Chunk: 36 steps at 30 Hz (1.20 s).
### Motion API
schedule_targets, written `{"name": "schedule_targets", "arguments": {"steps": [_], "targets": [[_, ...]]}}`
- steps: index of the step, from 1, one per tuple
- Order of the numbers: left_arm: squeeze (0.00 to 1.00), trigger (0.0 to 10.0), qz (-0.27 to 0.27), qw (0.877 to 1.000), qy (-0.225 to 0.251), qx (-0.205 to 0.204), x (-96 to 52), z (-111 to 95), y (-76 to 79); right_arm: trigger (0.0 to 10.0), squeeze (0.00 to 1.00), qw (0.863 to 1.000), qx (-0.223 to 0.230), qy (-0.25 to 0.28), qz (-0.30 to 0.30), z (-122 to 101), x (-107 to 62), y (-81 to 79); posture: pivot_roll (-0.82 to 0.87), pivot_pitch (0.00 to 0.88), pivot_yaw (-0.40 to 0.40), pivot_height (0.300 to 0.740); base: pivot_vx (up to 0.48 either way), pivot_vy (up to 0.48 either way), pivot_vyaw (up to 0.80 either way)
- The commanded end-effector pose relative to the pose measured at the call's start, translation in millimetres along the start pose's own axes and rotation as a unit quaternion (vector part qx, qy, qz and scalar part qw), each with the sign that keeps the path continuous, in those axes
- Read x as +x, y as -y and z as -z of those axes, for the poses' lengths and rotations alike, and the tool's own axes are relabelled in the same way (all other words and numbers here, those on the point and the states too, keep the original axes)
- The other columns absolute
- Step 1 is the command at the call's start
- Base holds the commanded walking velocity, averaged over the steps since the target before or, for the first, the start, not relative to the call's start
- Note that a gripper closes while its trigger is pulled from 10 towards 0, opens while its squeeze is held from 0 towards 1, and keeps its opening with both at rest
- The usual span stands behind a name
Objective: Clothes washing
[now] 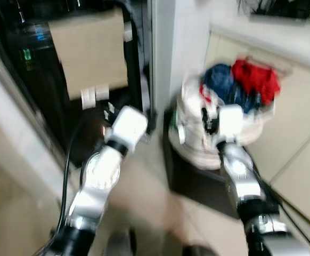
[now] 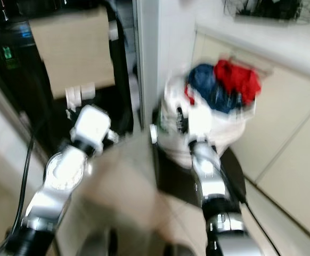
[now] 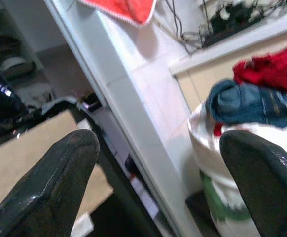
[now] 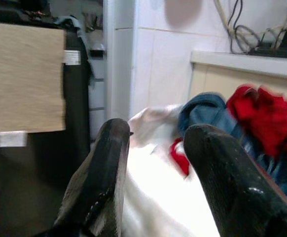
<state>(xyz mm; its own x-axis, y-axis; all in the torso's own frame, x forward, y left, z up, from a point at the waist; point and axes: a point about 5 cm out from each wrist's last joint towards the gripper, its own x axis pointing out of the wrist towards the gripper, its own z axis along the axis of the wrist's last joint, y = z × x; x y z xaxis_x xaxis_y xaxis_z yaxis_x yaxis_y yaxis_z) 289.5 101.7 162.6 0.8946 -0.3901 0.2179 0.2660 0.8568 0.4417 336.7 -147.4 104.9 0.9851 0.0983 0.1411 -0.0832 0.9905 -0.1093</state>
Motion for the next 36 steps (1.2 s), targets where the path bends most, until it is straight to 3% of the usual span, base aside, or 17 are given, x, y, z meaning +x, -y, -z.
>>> {"name": "schedule_targets", "arguments": {"steps": [1,11,19,24,28,35,36], "targets": [[0.00,10.0,-0.005,1.000,0.001,0.006,-1.4,-0.1,-8.2,10.0,0.00,1.000,-0.006,0.004,-0.012,-4.5,4.7,-7.6,-0.03,0.000,-0.001,0.720,0.386,-0.277,0.00],[0.00,10.0,-0.002,1.000,0.004,0.001,-0.8,-0.7,-7.1,10.0,0.00,1.000,-0.005,0.005,0.000,-5.0,6.1,-5.9,-0.04,0.000,-0.002,0.720,0.390,-0.274,0.00],[0.00,10.0,-0.015,1.000,-0.005,0.000,0.2,1.7,-9.4,10.0,0.00,0.999,-0.005,-0.008,0.042,-11.4,18.8,11.3,-0.04,0.000,0.004,0.720,0.419,-0.160,0.00],[0.00,10.0,-0.023,1.000,-0.007,0.001,-0.7,1.5,-11.6,10.0,0.00,0.999,-0.009,-0.007,0.052,-19.4,29.3,16.9,-0.03,0.000,0.005,0.720,0.000,0.000,0.00],[0.00,10.0,-0.030,0.999,-0.019,0.005,-12.1,2.0,-19.8,10.0,0.00,0.998,-0.005,-0.007,0.068,-34.3,45.2,24.5,0.01,0.000,0.015,0.720,0.000,0.000,0.00],[0.00,10.0,-0.022,0.999,-0.031,0.017,-25.7,1.1,-22.4,10.0,0.00,0.995,0.002,-0.042,0.095,-33.4,52.1,38.1,0.06,0.026,0.016,0.720,0.000,0.000,0.00],[0.00,10.0,-0.024,0.999,-0.038,0.023,-30.3,1.7,-23.7,10.0,1.00,0.991,0.010,-0.058,0.120,-31.5,52.3,45.9,0.07,0.029,0.012,0.720,0.000,0.000,0.00]]}}
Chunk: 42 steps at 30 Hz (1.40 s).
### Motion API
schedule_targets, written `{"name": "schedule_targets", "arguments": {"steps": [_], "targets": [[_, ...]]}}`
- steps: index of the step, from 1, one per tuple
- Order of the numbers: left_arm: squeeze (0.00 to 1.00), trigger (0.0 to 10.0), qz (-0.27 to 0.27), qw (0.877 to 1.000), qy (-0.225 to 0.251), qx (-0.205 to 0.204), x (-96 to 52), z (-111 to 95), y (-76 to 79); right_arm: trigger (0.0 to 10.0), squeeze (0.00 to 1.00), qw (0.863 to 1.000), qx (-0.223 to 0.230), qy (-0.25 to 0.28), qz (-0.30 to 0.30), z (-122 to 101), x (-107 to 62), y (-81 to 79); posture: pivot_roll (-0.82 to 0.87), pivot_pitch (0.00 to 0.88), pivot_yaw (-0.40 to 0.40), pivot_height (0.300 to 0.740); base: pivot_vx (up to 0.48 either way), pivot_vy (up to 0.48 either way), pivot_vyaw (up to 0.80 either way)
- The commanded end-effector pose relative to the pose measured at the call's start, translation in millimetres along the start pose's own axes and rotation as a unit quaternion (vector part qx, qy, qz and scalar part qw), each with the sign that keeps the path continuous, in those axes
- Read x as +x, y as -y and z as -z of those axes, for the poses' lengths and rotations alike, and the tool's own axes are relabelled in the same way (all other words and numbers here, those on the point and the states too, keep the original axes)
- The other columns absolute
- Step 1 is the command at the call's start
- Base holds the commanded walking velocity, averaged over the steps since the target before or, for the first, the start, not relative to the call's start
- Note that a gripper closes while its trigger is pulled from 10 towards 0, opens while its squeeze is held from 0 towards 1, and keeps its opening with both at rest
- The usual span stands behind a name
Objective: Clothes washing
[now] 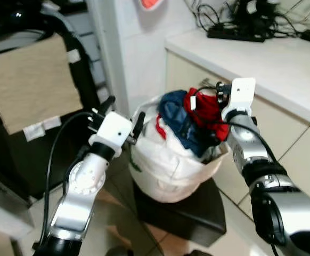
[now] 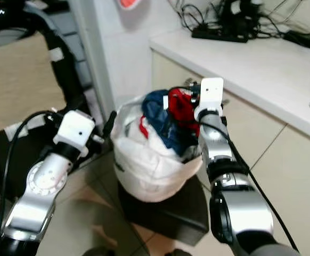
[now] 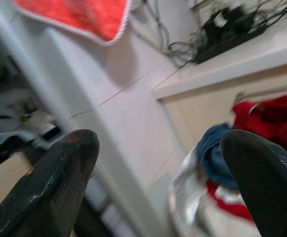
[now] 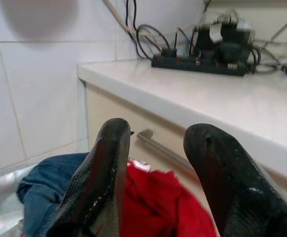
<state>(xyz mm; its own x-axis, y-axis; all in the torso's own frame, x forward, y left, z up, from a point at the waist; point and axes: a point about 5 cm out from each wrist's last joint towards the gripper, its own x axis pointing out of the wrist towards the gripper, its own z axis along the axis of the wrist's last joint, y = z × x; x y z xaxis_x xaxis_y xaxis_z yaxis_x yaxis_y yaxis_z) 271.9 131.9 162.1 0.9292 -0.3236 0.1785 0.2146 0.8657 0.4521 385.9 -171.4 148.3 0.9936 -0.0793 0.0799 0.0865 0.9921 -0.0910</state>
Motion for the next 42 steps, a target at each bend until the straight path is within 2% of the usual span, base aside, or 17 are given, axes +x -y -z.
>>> {"name": "schedule_targets", "arguments": {"steps": [1,12,20,23,26,29,32,35,36,37,38,40,42], "targets": [[0.00,10.0,-0.001,1.000,-0.005,0.014,-4.1,-2.0,-3.2,10.0,1.00,0.999,0.016,-0.025,0.038,2.3,2.8,14.9,0.08,0.029,0.007,0.720,0.000,0.000,0.00],[0.00,10.0,0.001,1.000,-0.018,0.012,-13.1,-3.0,0.7,10.0,1.00,0.997,0.021,-0.049,0.049,-2.7,10.0,20.7,0.09,0.039,-0.005,0.720,0.000,0.000,0.00],[0.00,10.0,0.008,0.999,-0.038,0.008,-25.5,-1.5,1.1,10.0,1.00,0.996,0.017,-0.067,0.054,-2.6,11.9,21.4,0.12,0.068,-0.002,0.720,0.000,0.000,0.00],[0.00,10.0,0.012,0.999,-0.052,0.008,-38.9,-1.9,0.3,10.0,1.00,0.995,0.008,-0.087,0.053,0.3,12.1,23.0,0.16,0.110,0.004,0.720,0.000,0.000,0.00],[0.00,10.0,0.013,0.998,-0.056,0.009,-41.8,-2.1,0.1,10.0,1.00,0.994,0.006,-0.092,0.054,1.4,11.9,23.5,0.16,0.110,0.004,0.720,0.000,0.000,0.00],[0.00,10.0,0.016,0.997,-0.079,0.018,-63.3,-6.6,-5.8,10.0,1.00,0.991,-0.004,-0.118,0.059,9.5,8.9,26.6,0.22,0.187,0.026,0.720,0.000,0.000,0.00],[0.00,10.0,0.017,0.996,-0.089,0.021,-70.2,-6.6,-7.7,10.0,1.00,0.990,-0.006,-0.125,0.063,12.2,7.7,28.3,0.23,0.192,0.028,0.720,0.000,0.000,0.00],[0.00,10.0,0.019,0.993,-0.111,0.023,-86.0,-7.9,-11.1,10.0,1.00,0.988,-0.015,-0.133,0.076,14.3,6.7,31.1,0.26,0.240,0.049,0.720,0.000,0.000,0.00],[0.00,10.0,0.023,0.992,-0.120,0.023,-93.7,-9.8,-11.0,10.0,0.07,0.986,-0.018,-0.141,0.086,16.0,6.0,32.4,0.27,0.264,0.055,0.720,0.000,0.000,0.00],[0.00,10.0,0.025,0.991,-0.126,0.022,-98.4,-11.4,-10.8,10.0,0.00,0.985,-0.020,-0.147,0.092,17.1,5.5,33.3,0.27,0.264,0.055,0.720,0.000,0.000,0.00],[0.00,10.0,0.025,0.991,-0.126,0.022,-98.4,-11.4,-10.8,10.0,0.00,0.985,-0.020,-0.147,0.092,17.1,5.5,33.3,0.27,0.264,0.055,0.720,0.000,0.000,0.00],[0.00,10.0,0.028,0.990,-0.134,0.020,-103.7,-14.0,-9.7,10.0,0.00,0.978,-0.005,-0.185,0.100,29.9,-0.6,34.0,0.27,0.292,0.060,0.720,0.000,0.000,0.00],[0.00,10.0,0.028,0.990,-0.138,0.019,-106.0,-15.2,-9.8,10.0,0.00,0.975,-0.002,-0.200,0.100,35.6,-3.6,33.6,0.28,0.298,0.062,0.720,0.000,0.000,0.00]]}}
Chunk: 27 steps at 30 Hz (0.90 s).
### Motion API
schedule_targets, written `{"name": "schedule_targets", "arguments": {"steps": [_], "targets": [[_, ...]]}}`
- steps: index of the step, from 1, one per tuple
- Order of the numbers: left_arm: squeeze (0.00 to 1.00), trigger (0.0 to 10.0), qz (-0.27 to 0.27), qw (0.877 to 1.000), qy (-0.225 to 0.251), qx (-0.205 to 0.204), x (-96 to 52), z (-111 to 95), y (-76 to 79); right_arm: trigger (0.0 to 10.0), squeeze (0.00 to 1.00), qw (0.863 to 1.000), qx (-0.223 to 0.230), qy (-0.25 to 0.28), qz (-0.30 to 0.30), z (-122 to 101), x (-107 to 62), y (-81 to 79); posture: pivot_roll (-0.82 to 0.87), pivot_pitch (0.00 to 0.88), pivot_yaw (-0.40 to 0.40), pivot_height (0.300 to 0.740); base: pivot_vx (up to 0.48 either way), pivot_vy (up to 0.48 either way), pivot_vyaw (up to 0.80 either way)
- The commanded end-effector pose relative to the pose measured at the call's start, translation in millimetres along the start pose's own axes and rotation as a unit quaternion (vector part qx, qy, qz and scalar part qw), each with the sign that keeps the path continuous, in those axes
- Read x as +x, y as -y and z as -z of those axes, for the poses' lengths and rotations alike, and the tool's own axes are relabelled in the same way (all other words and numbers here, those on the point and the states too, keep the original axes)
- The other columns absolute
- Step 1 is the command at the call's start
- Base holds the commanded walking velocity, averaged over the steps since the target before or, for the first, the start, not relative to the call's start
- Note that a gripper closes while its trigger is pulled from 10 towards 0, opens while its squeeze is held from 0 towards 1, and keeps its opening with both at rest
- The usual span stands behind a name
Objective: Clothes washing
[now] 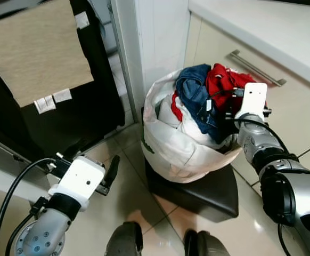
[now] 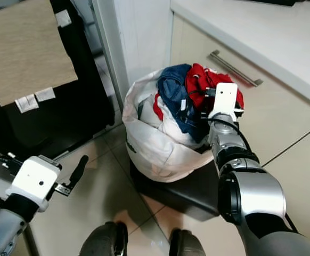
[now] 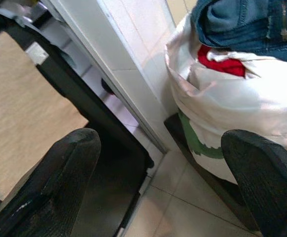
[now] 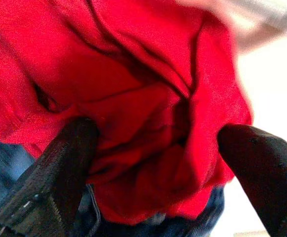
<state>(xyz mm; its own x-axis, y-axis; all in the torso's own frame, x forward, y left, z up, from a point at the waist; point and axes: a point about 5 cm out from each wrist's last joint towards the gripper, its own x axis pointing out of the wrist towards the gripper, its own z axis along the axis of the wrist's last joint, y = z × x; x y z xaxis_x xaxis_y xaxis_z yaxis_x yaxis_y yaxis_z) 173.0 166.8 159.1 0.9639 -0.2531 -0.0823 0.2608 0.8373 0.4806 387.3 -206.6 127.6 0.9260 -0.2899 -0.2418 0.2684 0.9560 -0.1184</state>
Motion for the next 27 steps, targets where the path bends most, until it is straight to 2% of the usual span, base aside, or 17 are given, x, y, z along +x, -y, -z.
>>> {"name": "schedule_targets", "arguments": {"steps": [1,2,3,4,5,10,16,19,20,21,23,24,27], "targets": [[0.00,10.0,0.005,1.000,-0.014,0.004,-9.1,-1.6,-2.1,7.8,0.00,0.999,-0.001,-0.054,0.002,24.3,-3.6,1.1,0.28,0.318,0.064,0.720,0.000,0.000,0.00],[0.00,10.0,0.007,1.000,-0.018,0.004,-11.1,-1.8,-2.1,7.8,0.00,0.998,-0.004,-0.059,0.001,27.3,-4.2,1.2,0.28,0.318,0.064,0.720,0.000,0.000,0.00],[0.00,10.0,0.008,1.000,-0.023,0.004,-13.5,-2.2,-2.5,1.5,0.00,0.998,-0.006,-0.063,-0.003,29.7,-4.8,0.4,0.29,0.323,0.066,0.720,0.000,0.000,0.00],[0.00,10.0,0.008,1.000,-0.023,0.004,-13.5,-2.2,-2.5,1.5,0.00,0.998,-0.006,-0.063,-0.003,29.7,-4.8,0.4,0.29,0.323,0.066,0.720,0.000,0.000,0.00],[0.00,10.0,0.009,1.000,-0.026,0.004,-15.8,-2.8,-2.9,0.0,0.00,0.998,-0.008,-0.065,-0.004,31.4,-5.2,0.1,0.29,0.330,0.066,0.720,0.000,0.000,0.00],[0.00,10.0,0.013,0.999,-0.035,0.003,-19.8,-4.0,-2.8,0.0,0.00,0.998,-0.012,-0.066,-0.010,34.2,-6.3,-2.4,0.29,0.335,0.070,0.720,0.000,0.000,0.00],[0.00,10.0,0.017,0.999,-0.036,-0.002,-16.7,-5.3,-2.0,0.0,0.00,0.998,-0.017,-0.051,-0.022,29.9,-6.0,-5.9,0.27,0.337,0.076,0.720,0.000,0.000,0.00],[0.00,10.0,0.019,0.999,-0.035,-0.006,-14.5,-5.2,0.0,0.0,0.00,0.997,-0.066,-0.020,-0.018,20.7,-4.6,-6.0,0.25,0.336,0.077,0.720,0.000,0.000,0.00],[0.00,10.0,0.019,0.999,-0.035,-0.006,-14.5,-5.2,0.0,0.0,0.00,0.997,-0.066,-0.020,-0.018,20.7,-4.6,-6.0,0.25,0.336,0.077,0.720,0.000,0.000,0.00],[0.00,10.0,0.020,0.999,-0.033,-0.008,-12.7,-5.4,1.2,0.0,0.00,0.995,-0.100,0.004,-0.014,14.3,-4.0,-6.7,0.24,0.336,0.075,0.720,0.000,0.000,0.00],[0.00,10.0,0.020,0.999,-0.032,-0.009,-11.8,-5.5,1.6,0.0,0.00,0.993,-0.117,0.017,-0.007,10.9,-3.7,-6.2,0.24,0.335,0.074,0.720,0.000,0.000,0.00],[0.00,10.0,0.019,0.999,-0.028,-0.011,-9.5,-6.3,2.2,0.0,0.00,0.989,-0.143,0.042,-0.001,4.7,-3.5,-6.9,0.23,0.334,0.073,0.720,0.000,0.000,0.00],[0.00,10.0,0.019,0.999,-0.026,-0.012,-7.9,-6.4,3.1,0.0,0.00,0.986,-0.158,0.060,-0.001,0.0,-3.7,-9.3,0.23,0.330,0.068,0.720,0.000,0.000,0.00]]}}
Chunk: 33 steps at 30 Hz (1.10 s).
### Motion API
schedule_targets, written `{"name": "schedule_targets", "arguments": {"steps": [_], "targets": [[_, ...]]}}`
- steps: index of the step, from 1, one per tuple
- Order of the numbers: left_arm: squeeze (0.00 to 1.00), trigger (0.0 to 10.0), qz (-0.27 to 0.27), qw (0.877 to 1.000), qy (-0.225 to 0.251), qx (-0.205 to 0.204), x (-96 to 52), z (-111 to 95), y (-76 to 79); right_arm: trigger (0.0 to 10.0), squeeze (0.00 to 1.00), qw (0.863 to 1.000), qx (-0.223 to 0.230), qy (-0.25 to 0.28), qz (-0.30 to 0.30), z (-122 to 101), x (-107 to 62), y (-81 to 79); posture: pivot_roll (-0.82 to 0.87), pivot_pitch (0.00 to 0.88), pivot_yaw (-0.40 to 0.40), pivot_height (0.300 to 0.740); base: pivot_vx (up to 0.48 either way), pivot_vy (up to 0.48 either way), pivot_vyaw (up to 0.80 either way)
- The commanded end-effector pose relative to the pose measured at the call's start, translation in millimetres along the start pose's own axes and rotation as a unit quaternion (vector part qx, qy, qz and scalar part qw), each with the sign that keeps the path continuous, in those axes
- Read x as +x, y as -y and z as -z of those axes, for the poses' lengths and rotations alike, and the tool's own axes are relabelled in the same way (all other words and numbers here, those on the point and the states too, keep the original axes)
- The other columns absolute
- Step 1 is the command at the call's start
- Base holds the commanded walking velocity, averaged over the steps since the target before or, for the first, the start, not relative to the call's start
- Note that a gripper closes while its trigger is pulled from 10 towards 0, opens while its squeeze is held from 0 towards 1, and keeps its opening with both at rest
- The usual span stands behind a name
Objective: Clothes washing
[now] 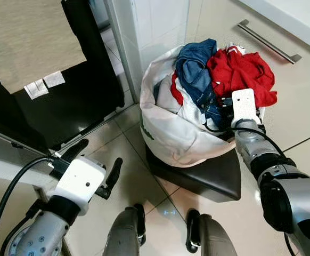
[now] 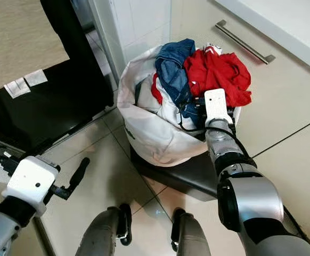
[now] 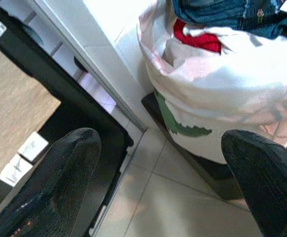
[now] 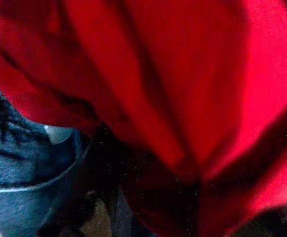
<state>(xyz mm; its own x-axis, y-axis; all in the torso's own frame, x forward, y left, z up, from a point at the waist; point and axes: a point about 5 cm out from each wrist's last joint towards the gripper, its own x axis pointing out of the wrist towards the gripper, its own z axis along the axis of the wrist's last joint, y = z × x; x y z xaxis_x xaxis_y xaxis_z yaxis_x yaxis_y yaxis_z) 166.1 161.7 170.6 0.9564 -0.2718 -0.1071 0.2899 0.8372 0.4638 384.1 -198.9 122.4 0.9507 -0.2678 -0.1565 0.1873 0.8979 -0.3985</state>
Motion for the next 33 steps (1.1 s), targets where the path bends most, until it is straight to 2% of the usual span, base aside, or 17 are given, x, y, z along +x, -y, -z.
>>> {"name": "schedule_targets", "arguments": {"steps": [1,4,8,9,14,17,18,19,23,24,25,26,27,29,30,31,33], "targets": [[0.00,10.0,0.005,1.000,-0.020,-0.004,0.6,7.6,3.8,0.0,0.00,0.999,-0.023,0.032,0.001,-11.4,0.5,-3.4,0.22,0.329,0.064,0.720,0.000,0.000,0.00],[0.00,10.0,0.004,1.000,-0.017,-0.008,4.0,8.5,6.2,0.0,0.00,0.996,-0.046,0.071,-0.009,-21.6,-1.7,-13.8,0.21,0.317,0.056,0.720,0.000,0.000,0.00],[0.00,10.0,0.003,1.000,-0.010,-0.012,8.8,7.2,8.2,0.0,0.00,0.994,-0.051,0.090,-0.030,-23.5,-5.6,-26.1,0.19,0.308,0.048,0.720,0.000,0.000,0.00],[0.00,10.0,0.000,1.000,-0.005,-0.017,13.5,6.5,9.0,0.0,0.00,0.993,-0.042,0.099,-0.048,-23.4,-8.8,-34.4,0.17,0.301,0.041,0.720,0.000,0.000,0.00],[0.00,10.0,0.002,1.000,0.001,-0.020,20.0,6.9,12.2,0.0,0.00,0.988,-0.027,0.133,-0.071,-29.5,-14.6,-47.0,0.15,0.303,0.035,0.720,0.000,0.000,0.00],[0.00,10.0,0.001,1.000,0.006,-0.025,23.8,7.0,14.7,0.0,0.00,0.976,-0.015,0.202,-0.080,-49.3,-20.7,-55.0,0.13,0.290,0.029,0.720,0.000,0.000,0.00],[0.00,10.0,0.001,1.000,0.006,-0.025,23.8,7.0,14.7,0.0,0.00,0.976,-0.015,0.202,-0.080,-49.3,-20.7,-55.0,0.13,0.290,0.029,0.720,0.000,0.000,0.00],[0.00,10.0,0.001,1.000,0.012,-0.026,29.9,7.5,16.1,0.0,0.00,0.968,0.000,0.235,-0.090,-60.5,-24.4,-59.0,0.11,0.264,0.018,0.720,0.000,0.000,0.00],[0.00,10.0,-0.002,0.999,0.022,-0.024,36.5,6.5,16.5,0.0,0.00,0.956,0.018,0.265,-0.121,-71.8,-30.6,-66.8,0.09,0.244,0.008,0.720,0.000,0.000,0.00],[0.00,10.0,-0.008,0.999,0.031,-0.022,47.1,7.0,16.4,0.0,0.00,0.941,0.031,0.299,-0.156,-82.9,-38.2,-74.1,0.06,0.208,-0.004,0.720,0.000,0.000,0.00],[0.00,10.0,-0.014,0.999,0.037,-0.021,52.4,6.2,15.4,0.0,0.00,0.932,0.043,0.316,-0.172,-90.9,-42.5,-75.3,0.04,0.189,-0.009,0.720,0.000,0.000,0.00],[0.00,10.0,-0.014,0.999,0.037,-0.021,52.4,6.2,15.4,0.0,0.00,0.932,0.043,0.316,-0.172,-90.9,-42.5,-75.3,0.04,0.189,-0.009,0.720,0.000,0.000,0.00],[0.00,10.0,-0.023,0.998,0.050,-0.023,64.2,4.8,15.6,0.0,0.00,0.918,0.078,0.342,-0.185,-104.0,-49.2,-71.2,0.01,0.145,-0.022,0.720,0.000,0.000,0.00],[0.00,10.0,-0.027,0.998,0.057,-0.025,71.6,3.8,16.3,0.0,0.00,0.914,0.090,0.346,-0.192,-108.3,-50.6,-68.8,-0.01,0.111,-0.031,0.720,0.000,0.000,0.00],[0.00,10.0,-0.034,0.996,0.072,-0.028,83.4,-0.6,17.2,0.0,0.00,0.907,0.109,0.358,-0.195,-117.5,-53.8,-61.6,-0.03,0.077,-0.038,0.720,0.000,0.000,0.00],[0.00,10.0,-0.036,0.996,0.077,-0.029,87.5,-2.2,17.5,0.0,0.00,0.904,0.116,0.362,-0.195,-120.6,-54.3,-58.6,-0.03,0.077,-0.038,0.720,0.000,0.000,0.00],[0.00,10.0,-0.042,0.995,0.086,-0.036,101.4,-4.3,17.2,0.0,0.00,0.900,0.131,0.366,-0.197,-130.0,-52.6,-50.2,-0.06,0.008,-0.040,0.720,0.000,0.000,0.00]]}}
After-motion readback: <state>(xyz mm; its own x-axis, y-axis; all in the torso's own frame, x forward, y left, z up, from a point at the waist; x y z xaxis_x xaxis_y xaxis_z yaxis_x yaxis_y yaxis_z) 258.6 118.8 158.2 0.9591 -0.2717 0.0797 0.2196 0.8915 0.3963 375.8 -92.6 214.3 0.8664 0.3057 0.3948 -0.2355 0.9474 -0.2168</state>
